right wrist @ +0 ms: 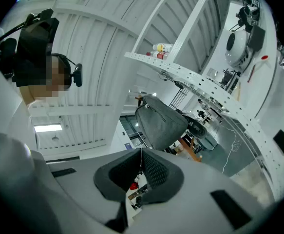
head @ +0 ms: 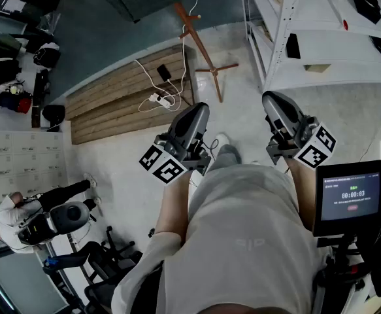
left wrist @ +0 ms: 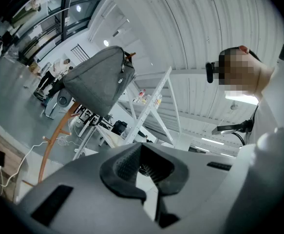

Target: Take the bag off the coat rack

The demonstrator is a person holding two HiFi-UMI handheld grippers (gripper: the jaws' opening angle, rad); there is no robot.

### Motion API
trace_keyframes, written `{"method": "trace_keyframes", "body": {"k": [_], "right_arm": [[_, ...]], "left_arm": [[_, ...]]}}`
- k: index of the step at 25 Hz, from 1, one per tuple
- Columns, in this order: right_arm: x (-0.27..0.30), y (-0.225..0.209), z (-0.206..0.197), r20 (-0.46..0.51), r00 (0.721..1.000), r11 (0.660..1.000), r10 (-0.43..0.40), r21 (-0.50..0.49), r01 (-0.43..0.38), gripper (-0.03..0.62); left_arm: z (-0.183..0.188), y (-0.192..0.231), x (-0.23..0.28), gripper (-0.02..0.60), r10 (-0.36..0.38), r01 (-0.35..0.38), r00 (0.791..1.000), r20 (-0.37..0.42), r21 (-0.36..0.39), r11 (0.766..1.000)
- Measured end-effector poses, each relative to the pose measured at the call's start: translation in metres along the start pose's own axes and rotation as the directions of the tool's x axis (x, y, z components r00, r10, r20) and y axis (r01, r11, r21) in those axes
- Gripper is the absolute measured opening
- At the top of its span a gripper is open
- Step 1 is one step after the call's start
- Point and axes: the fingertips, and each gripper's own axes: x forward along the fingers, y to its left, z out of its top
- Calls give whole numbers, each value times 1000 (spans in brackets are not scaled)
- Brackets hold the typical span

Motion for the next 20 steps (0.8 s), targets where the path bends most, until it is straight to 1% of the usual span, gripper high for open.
{"method": "trace_keyframes", "body": {"k": [6, 11, 15, 17, 18, 20], "right_arm": [[74, -24, -5, -19, 1000, 1000, 5, -2, -5, 9], [142, -21, 15, 2, 1000, 998, 1, -67, -1, 9], [187, -43, 41, 36, 999, 991, -17, -130, 21, 9], [207, -55, 60, 37, 999, 978, -29, -206, 36, 11], [216, -64, 69, 33, 999, 964, -43, -263, 50, 11], [230, -82, 90, 29, 996, 914, -83, -396, 88, 12]], "left_arm": [[48, 68, -2, 6, 36, -37, 999, 38, 10, 999], [120, 105, -24, 6, 58, -64, 993, 100, 51, 997], [168, 144, -17, 6, 83, -101, 988, 131, 137, 985], [194, 159, -6, 6, 91, -123, 984, 152, 210, 970], [204, 168, 3, 6, 96, -135, 982, 162, 251, 958], [224, 184, 21, 10, 112, -169, 976, 187, 326, 930]]}}
